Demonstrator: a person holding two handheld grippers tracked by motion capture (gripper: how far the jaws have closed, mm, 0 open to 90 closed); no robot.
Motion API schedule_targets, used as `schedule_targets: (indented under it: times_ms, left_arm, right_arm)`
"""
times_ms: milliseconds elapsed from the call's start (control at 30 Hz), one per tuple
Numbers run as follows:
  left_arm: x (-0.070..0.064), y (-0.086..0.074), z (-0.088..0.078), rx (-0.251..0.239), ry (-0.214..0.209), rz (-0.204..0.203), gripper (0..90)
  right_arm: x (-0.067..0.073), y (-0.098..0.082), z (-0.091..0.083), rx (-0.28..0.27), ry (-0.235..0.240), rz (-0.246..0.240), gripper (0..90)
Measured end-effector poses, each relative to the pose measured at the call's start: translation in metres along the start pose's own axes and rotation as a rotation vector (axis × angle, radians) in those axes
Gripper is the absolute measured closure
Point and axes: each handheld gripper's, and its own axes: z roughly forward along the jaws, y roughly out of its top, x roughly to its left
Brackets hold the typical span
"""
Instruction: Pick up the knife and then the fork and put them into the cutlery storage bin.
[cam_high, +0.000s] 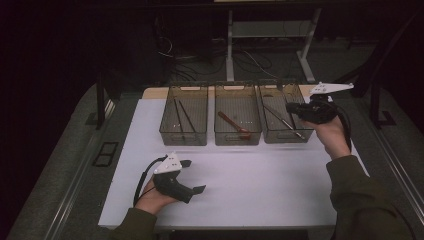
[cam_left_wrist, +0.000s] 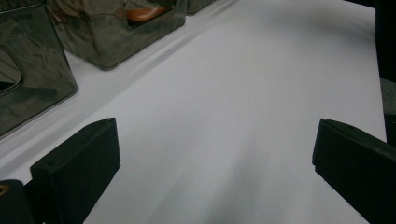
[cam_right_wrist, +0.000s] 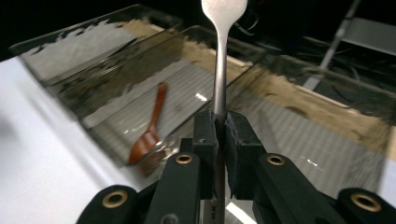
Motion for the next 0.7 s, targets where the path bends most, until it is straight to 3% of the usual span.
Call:
schedule_targets:
  times_ms: [333,600,700]
  left_arm:
    - [0.0,0.0,0.0,-0.003,0.001,-0.003,0.1]
    - [0.0,0.0,-0.001,0.0,0.0,-0.001,0.1]
    - [0.0,-0.001,-0.001,-0.003,0.0,-0.001,0.1]
  right_arm:
    - [-0.036,-0.009,0.007,0.022,-0.096,0.066,82.2]
    - [-0.052,-0.023,0.023,0.103,-0.154,0.087,82.1]
    - [-0.055,-0.029,0.028,0.136,-0.154,0.1,82.1]
